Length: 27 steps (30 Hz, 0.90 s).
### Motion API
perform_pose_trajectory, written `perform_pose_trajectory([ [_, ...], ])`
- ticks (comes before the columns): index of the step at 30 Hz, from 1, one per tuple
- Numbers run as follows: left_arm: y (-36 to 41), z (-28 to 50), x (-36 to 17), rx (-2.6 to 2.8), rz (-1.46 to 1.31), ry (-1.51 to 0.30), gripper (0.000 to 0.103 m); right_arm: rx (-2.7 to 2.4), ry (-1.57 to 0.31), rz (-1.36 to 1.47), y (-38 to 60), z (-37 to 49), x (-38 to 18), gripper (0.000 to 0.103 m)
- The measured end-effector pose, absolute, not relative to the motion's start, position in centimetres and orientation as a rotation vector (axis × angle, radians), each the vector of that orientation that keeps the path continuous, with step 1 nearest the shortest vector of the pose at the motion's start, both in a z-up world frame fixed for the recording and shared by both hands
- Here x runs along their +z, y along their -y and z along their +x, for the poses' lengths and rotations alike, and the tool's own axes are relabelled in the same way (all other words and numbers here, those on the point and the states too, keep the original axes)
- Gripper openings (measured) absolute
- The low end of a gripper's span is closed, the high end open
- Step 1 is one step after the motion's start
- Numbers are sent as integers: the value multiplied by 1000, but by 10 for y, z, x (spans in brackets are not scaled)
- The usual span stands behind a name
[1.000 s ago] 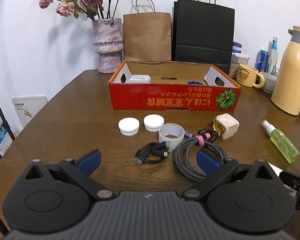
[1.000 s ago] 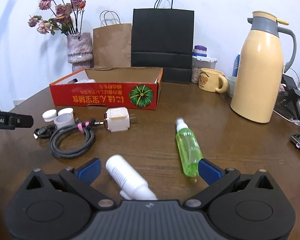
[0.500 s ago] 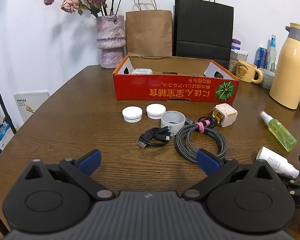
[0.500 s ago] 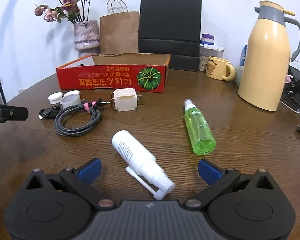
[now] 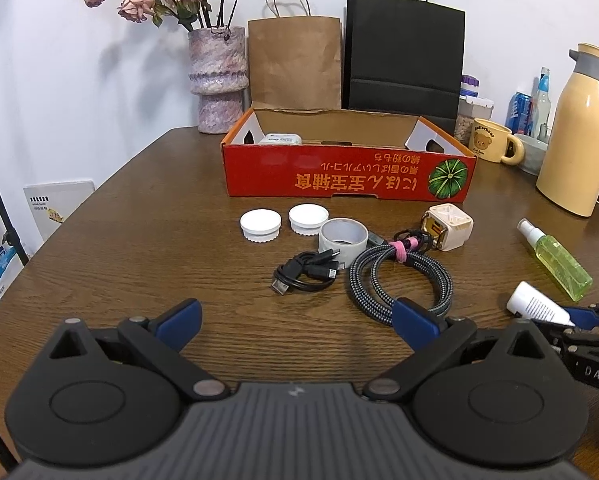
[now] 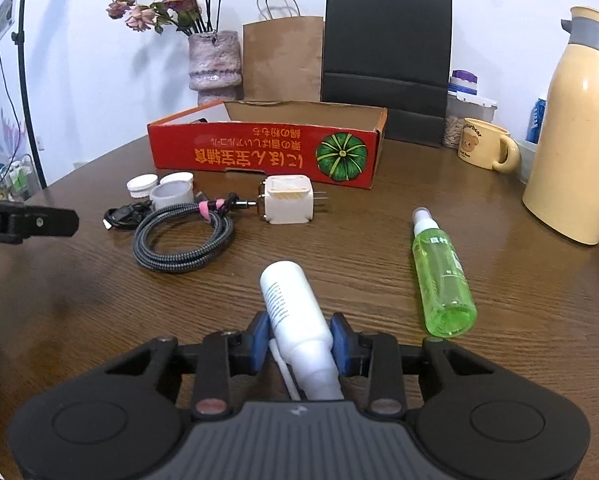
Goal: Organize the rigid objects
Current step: 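Grasp the white tube with the right tool, then lift the white tube with the right tool while the left tool approaches the braided cable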
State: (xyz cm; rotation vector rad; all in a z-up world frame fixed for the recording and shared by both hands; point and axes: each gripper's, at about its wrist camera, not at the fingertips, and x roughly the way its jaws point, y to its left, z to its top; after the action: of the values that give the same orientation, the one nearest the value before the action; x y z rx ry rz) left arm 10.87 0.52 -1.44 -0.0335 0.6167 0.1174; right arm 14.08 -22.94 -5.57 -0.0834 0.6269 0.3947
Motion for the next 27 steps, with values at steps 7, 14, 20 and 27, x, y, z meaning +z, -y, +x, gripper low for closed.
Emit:
perform_pose_trajectory([
  [7,-5,115,-19,124,-30,-632,103,390,-581,-57,233,148,-45,32],
  [14,2,123,-20,107,-14,-645,103,393,-541,-59,230,162,-34,32],
  [20,17,136,-21,91,3,-658,103,386,-506,-62,229,180,-24,32],
  [27,35,160,-26,72,-3,-694,103,370,-483,-33,236,205,-23,32],
])
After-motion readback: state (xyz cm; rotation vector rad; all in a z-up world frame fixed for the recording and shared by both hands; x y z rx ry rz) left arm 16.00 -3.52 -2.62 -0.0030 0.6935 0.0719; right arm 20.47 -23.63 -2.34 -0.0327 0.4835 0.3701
